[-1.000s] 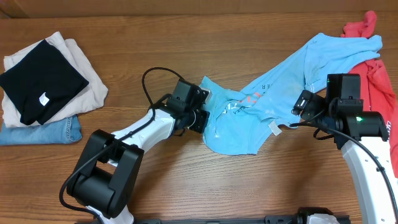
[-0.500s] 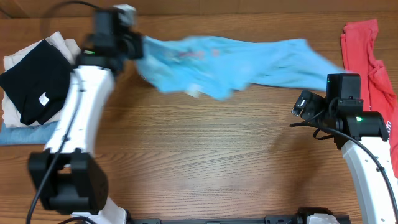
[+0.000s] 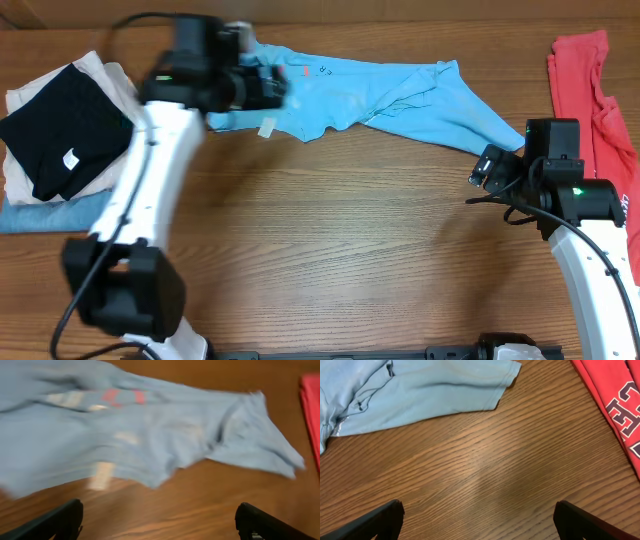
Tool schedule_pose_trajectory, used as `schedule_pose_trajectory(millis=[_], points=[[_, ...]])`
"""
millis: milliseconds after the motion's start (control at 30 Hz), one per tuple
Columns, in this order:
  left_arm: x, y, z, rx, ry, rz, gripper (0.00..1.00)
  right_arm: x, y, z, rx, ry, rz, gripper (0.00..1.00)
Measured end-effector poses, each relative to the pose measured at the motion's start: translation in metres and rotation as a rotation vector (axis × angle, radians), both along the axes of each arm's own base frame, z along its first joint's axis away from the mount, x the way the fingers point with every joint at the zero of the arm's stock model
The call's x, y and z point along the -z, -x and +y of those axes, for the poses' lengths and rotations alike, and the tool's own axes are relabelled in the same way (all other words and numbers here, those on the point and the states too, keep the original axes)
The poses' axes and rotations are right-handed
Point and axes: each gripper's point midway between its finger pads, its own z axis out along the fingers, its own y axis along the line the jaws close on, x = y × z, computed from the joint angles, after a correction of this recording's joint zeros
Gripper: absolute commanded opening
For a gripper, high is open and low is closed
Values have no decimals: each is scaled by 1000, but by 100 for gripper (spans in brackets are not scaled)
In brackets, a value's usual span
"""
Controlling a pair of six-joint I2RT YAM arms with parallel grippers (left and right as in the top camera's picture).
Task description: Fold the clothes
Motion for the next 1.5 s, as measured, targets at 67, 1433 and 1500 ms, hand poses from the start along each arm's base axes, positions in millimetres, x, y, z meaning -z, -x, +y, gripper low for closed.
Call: schedule_pose_trajectory(millis=[67,1433,1500], points=[[9,4,-38,84,7,0,100,0,0,0,0,0,1,100],[179,-44,-180,440,-381,-102,88,3,4,9,-23,-44,18,100],[181,-45,-182,450,-386,-112,85,3,4,9,-23,-44,18,100]])
